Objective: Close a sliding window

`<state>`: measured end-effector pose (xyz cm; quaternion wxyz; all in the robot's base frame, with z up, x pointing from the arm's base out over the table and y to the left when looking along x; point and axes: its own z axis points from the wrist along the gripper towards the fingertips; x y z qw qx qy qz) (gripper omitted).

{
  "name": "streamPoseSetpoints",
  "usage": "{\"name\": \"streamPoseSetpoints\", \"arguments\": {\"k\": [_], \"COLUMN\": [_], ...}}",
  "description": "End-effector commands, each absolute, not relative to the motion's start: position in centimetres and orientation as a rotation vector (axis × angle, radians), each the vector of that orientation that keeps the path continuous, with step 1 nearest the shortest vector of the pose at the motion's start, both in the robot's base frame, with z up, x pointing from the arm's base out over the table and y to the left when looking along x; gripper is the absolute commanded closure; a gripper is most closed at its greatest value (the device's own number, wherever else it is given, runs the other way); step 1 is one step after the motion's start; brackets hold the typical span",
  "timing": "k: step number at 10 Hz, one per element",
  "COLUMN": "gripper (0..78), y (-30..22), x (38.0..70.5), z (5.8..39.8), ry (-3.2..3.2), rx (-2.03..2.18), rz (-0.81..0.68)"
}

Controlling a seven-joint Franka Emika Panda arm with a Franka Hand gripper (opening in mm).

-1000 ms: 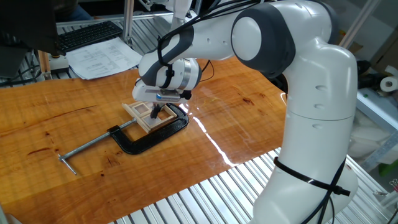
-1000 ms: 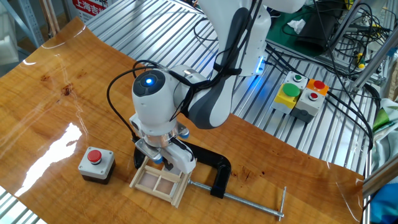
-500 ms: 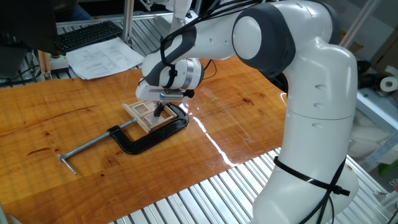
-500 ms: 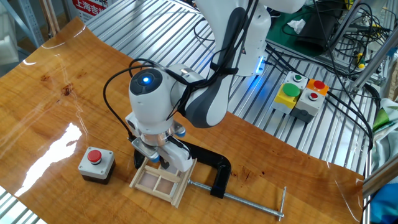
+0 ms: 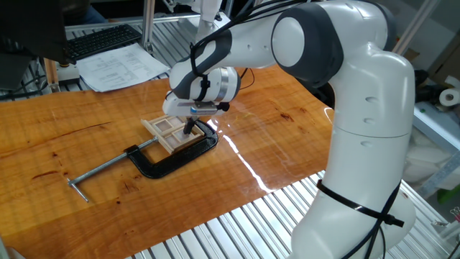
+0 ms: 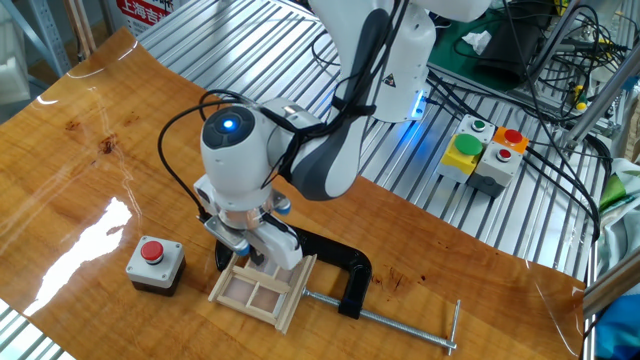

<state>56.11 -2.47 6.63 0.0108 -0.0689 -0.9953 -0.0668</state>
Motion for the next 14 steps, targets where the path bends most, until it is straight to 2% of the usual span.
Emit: {"name": "streamPoseSetpoints", "arguments": {"k": [1,10,14], "gripper": [77.6,77.6,77.6], "y": [-3.1,-4.8,-4.9], "x": [56.3,56.9,56.8], "z": [6.8,7.6,8.1], "ry": [-3.113,-3.118,-3.102], "rx": [-0.196,-0.130,-0.170], "rz": [-0.195,-0.148,-0.183]}}
